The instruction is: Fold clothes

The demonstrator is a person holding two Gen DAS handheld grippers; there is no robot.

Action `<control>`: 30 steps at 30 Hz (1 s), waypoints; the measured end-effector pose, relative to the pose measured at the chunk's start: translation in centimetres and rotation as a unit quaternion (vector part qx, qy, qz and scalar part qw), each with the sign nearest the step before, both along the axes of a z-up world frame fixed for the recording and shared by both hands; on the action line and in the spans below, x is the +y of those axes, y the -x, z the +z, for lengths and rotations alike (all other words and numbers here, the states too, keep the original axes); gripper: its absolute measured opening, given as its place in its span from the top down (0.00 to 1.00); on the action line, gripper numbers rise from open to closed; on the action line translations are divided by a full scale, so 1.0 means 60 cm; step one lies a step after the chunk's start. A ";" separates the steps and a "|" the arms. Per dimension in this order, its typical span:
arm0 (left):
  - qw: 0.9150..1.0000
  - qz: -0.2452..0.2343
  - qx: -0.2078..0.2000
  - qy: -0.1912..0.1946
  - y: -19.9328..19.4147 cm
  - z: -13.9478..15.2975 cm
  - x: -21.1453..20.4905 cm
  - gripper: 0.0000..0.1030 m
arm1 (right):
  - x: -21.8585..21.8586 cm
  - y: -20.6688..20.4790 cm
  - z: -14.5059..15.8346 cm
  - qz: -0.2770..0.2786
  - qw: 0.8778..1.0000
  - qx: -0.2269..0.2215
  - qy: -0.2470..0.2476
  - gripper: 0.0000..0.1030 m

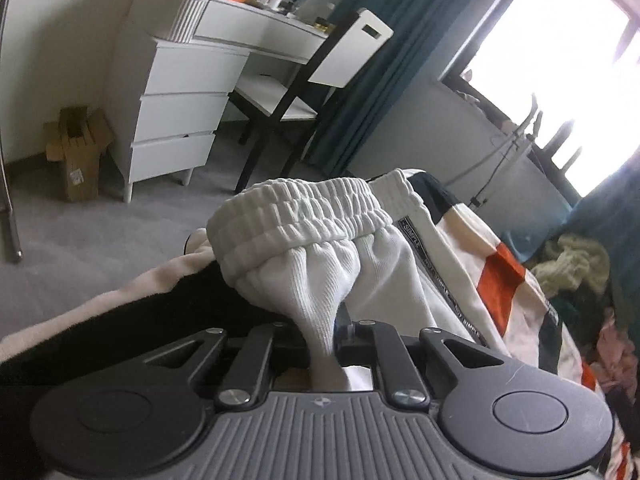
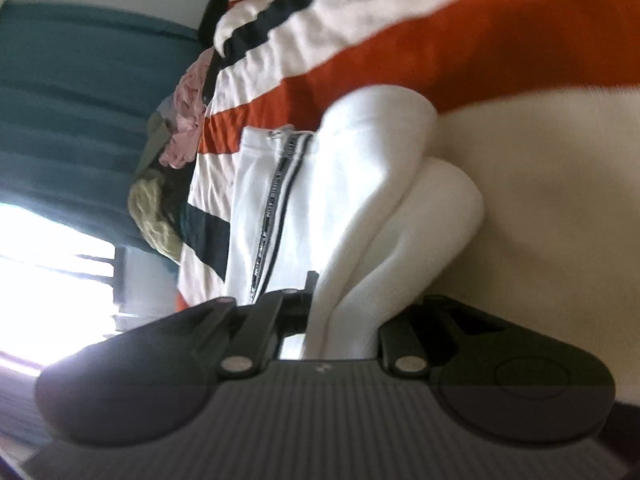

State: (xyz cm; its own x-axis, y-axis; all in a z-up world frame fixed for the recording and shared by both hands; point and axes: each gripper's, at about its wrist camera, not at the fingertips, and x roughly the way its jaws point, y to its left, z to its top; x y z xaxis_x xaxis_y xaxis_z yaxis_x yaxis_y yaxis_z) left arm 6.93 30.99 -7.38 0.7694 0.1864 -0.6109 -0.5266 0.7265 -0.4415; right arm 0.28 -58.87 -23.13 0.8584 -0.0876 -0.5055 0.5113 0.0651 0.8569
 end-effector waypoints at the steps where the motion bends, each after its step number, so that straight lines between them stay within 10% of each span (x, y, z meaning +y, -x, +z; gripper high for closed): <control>1: 1.000 -0.003 0.003 -0.004 0.001 0.002 -0.006 0.86 | -0.001 0.003 -0.004 -0.005 1.000 0.001 -0.006 0.66; 5: 0.999 0.001 0.031 -0.044 0.006 0.020 -0.025 0.73 | -0.001 0.008 -0.016 -0.012 0.999 -0.030 -0.020 0.39; 15: 0.991 -0.006 -0.010 -0.130 0.068 0.110 -0.112 0.58 | 0.000 -0.015 -0.019 -0.016 0.997 -0.079 -0.013 0.35; 30: 0.963 -0.183 -0.048 -0.194 0.006 0.110 -0.331 0.40 | -0.035 -0.002 -0.001 -0.041 0.994 -0.105 0.002 0.35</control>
State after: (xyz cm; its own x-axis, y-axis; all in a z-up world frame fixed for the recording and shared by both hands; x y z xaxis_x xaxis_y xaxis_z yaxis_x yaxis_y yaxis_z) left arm 6.55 11.12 -0.75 0.8764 0.0922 -0.4726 -0.1744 0.9756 -0.1332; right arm 0.42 -60.98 -23.22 0.9346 -0.1623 -0.3165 0.3258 0.0337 0.9448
